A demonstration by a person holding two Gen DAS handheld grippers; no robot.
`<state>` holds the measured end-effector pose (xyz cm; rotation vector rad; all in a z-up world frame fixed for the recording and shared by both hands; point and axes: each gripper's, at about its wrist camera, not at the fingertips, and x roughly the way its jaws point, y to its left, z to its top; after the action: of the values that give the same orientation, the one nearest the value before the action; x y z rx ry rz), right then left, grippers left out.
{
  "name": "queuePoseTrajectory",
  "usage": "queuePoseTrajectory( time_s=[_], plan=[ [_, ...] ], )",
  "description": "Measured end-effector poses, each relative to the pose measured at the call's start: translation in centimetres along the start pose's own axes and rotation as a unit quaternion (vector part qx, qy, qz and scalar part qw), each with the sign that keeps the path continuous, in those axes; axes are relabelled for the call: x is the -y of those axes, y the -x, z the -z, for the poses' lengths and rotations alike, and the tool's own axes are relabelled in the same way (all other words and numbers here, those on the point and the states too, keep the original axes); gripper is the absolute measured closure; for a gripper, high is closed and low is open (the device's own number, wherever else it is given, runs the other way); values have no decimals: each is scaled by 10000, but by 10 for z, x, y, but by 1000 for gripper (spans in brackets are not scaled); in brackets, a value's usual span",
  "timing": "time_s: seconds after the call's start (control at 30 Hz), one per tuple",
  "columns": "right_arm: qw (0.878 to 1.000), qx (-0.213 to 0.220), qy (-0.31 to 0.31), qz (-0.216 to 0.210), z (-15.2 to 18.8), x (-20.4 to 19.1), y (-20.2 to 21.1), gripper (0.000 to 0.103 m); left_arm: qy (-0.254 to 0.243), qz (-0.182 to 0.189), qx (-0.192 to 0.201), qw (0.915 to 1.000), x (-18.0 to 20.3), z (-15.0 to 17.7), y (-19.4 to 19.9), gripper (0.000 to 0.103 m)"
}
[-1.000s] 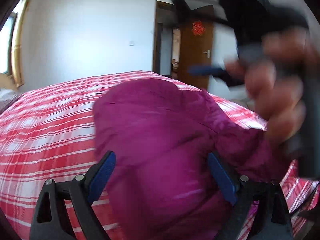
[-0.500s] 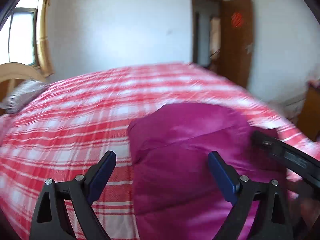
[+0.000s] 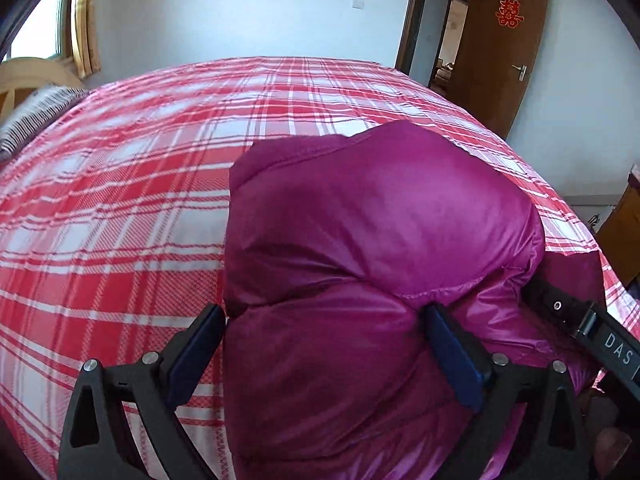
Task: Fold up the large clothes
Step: 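Grasp the folded magenta bundle with the left tool while the right tool grasps it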
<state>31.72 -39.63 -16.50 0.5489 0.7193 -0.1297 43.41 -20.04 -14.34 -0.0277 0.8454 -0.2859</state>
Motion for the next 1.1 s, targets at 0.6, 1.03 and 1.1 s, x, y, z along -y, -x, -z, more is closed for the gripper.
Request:
queuePoseTrajectory(
  time_s=[0.6,1.03,1.1],
  plan=[
    [10000,66,54,46,6,-1,-1,18,1342,607,828,9856,-35,-42,60,3],
    [9999,3,105,58,5,-3,-4,16,756,-39,-34,9971,-6,-19,-10,1],
    [9998,-25,147,120,5,-5,-6,15,797,-28,-141,9967,-8,-18,-16,1]
  ],
)
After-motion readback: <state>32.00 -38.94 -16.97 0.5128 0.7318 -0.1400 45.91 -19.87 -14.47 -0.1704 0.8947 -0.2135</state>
